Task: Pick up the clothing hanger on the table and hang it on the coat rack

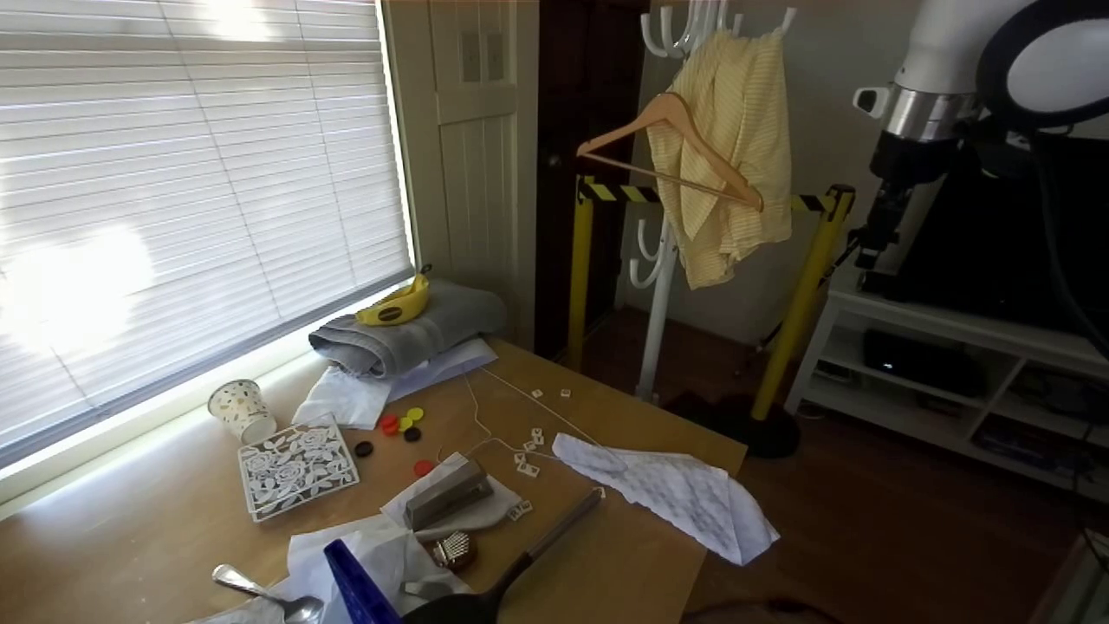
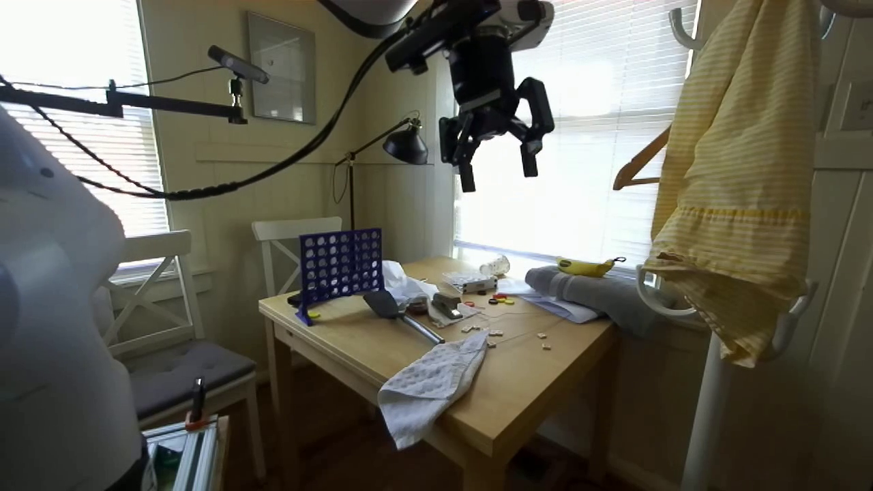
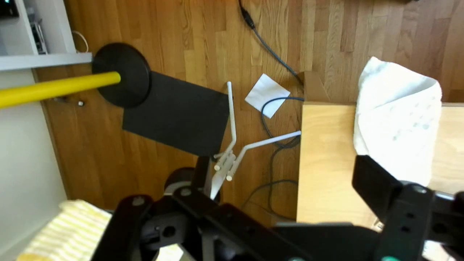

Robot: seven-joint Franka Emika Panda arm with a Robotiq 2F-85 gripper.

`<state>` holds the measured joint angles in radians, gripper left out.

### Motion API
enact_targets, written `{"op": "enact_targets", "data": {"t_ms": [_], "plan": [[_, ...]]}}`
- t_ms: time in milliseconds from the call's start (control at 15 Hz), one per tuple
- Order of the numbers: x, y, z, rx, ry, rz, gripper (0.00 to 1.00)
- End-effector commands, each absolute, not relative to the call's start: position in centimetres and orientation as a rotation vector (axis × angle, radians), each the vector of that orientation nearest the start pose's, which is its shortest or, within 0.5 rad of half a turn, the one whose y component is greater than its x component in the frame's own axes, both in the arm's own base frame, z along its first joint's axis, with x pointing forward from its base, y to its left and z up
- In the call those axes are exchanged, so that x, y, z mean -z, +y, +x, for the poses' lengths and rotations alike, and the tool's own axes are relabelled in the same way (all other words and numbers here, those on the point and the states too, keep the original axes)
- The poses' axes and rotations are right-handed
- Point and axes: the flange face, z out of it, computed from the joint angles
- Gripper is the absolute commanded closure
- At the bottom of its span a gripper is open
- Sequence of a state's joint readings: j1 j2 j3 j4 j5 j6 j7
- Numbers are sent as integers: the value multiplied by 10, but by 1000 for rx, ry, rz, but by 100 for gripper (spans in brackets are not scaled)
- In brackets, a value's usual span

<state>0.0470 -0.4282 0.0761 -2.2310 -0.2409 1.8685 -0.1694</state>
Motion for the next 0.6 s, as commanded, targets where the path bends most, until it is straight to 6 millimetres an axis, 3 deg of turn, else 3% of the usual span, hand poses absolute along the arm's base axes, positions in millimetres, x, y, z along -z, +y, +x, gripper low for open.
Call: {"op": "enact_targets", "data": {"t_ms": [0,67,200,533], "plan": [[-560,73,466,125,-817,-3329,0],[-552,64,447,120,-710,-3335,0],[-555,75,457,127,-764,-3323,0],[-557,74,462,131,-779,-3319,0]]}}
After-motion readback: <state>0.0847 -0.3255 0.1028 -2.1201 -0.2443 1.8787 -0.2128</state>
